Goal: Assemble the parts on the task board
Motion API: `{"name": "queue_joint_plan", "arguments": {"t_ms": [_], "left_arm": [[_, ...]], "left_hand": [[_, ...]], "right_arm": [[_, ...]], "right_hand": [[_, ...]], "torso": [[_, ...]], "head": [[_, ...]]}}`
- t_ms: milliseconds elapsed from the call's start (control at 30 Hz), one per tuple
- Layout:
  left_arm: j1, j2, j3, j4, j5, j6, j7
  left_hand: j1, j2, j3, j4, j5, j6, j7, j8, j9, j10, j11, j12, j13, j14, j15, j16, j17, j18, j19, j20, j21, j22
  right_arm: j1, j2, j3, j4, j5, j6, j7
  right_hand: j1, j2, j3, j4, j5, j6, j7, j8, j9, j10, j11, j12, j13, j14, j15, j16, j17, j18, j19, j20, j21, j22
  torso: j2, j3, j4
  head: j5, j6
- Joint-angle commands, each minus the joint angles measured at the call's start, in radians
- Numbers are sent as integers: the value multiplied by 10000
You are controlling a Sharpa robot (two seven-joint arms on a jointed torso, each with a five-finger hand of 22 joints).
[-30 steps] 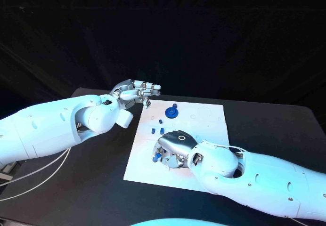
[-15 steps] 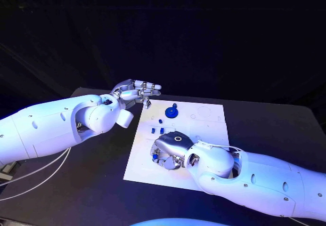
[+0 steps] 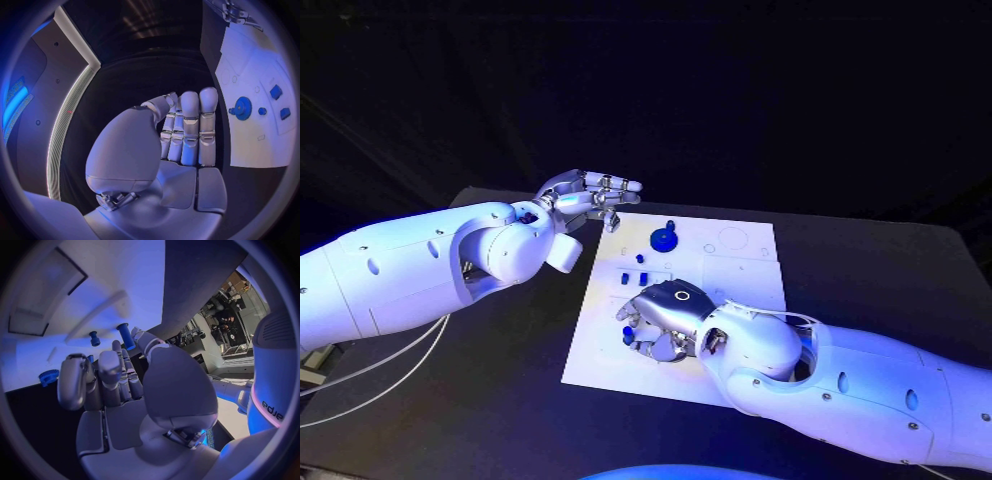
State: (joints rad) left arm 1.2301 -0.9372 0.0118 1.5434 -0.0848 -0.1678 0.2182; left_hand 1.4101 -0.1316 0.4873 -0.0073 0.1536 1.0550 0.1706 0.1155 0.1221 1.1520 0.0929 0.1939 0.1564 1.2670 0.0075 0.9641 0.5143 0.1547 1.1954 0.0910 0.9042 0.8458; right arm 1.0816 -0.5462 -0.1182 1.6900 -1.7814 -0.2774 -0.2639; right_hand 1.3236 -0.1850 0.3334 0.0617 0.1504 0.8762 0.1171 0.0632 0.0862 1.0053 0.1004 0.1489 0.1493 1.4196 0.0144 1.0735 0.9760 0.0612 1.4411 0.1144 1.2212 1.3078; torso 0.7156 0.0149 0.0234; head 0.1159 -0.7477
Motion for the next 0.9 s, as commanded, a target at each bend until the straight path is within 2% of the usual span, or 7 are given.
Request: {"name": "queue_joint_plan", "arguments": {"t_ms": [33,200,367,467,567,733,900], "left_arm": [[3,-9,4,23,-46,187,11],[3,-34,2,30,-46,184,-1],[2,-73,-21,46,-47,177,-2],[2,-98,-63,58,-47,161,6],[1,-113,-114,53,-47,157,18],[-5,-130,-157,64,-47,133,28],[-8,-134,-171,81,-47,101,16]], "left_hand": [[-46,82,-22,-60,26,-19,14,-56,-10,-44,8,69,14,-67,4,-63,-10,115,-38,12,-59,-10],[-46,82,-22,-60,26,-19,14,-56,-10,-44,8,69,14,-67,4,-63,-10,115,-38,12,-59,-10],[-46,82,-22,-60,26,-19,14,-56,-10,-44,8,69,14,-67,4,-63,-10,115,-38,12,-59,-10],[-46,82,-22,-60,26,-19,14,-56,-10,-44,8,69,14,-67,4,-63,-10,115,-38,12,-59,-10],[-59,93,-27,-60,25,-20,15,-55,-12,-53,9,78,15,-70,7,-62,-24,115,-34,14,-78,-26],[-95,103,-43,-43,20,-19,18,-54,-14,-62,13,88,17,-71,11,-60,-39,117,-33,18,-106,-52],[-137,135,-55,-14,9,-14,15,-50,-15,-68,13,102,20,-70,14,-55,-55,115,-21,22,-118,-60]], "right_arm": [[-7,-227,7,304,-186,-983,-77],[30,-983,80,1016,-79,-1798,-19],[269,-2220,124,1689,1002,-2140,-16],[452,-2979,136,2045,2284,-1710,-206],[689,-3991,142,2526,3760,-1237,-511],[860,-5248,114,2966,4224,-1042,-1128],[845,-5999,8,3090,3651,-1018,-1897]], "right_hand": [[141,5,-880,164,47,-403,-249,31,-53,-284,13,254,88,-138,35,-109,-193,118,-116,19,-267,1263],[611,124,-2045,687,35,-508,-260,34,-7,-617,16,881,279,-240,14,-172,-440,167,-181,25,-585,1163],[712,488,-2161,1133,89,563,319,456,256,396,-228,1843,596,88,-157,199,-140,41,157,-106,96,1412],[588,713,-2162,1330,64,1414,184,883,448,2140,-483,2992,1168,538,-361,1067,859,-247,716,-246,1638,1971],[193,735,-2532,1579,270,1921,-174,1148,643,2874,-807,5069,3113,948,-675,2153,2098,-446,1060,-567,2666,2350],[-247,1034,-3163,1956,677,2183,-314,1442,1143,3957,-974,10891,9910,1179,-711,3551,3851,-574,1244,-724,3314,2576],[-642,961,-3784,2216,1576,2201,-356,1611,1471,4241,-972,12002,11334,1231,-793,3917,4333,-612,1297,-723,3496,2630]], "torso": [[8,2,-4],[-10,-8,-1],[-26,-16,-31],[-53,-24,-58],[-125,-28,-97],[-186,-51,-164],[-219,-62,-235]], "head": [[1,4],[-53,23],[-210,86],[-356,150],[-566,197],[-882,214],[-1035,167]]}}
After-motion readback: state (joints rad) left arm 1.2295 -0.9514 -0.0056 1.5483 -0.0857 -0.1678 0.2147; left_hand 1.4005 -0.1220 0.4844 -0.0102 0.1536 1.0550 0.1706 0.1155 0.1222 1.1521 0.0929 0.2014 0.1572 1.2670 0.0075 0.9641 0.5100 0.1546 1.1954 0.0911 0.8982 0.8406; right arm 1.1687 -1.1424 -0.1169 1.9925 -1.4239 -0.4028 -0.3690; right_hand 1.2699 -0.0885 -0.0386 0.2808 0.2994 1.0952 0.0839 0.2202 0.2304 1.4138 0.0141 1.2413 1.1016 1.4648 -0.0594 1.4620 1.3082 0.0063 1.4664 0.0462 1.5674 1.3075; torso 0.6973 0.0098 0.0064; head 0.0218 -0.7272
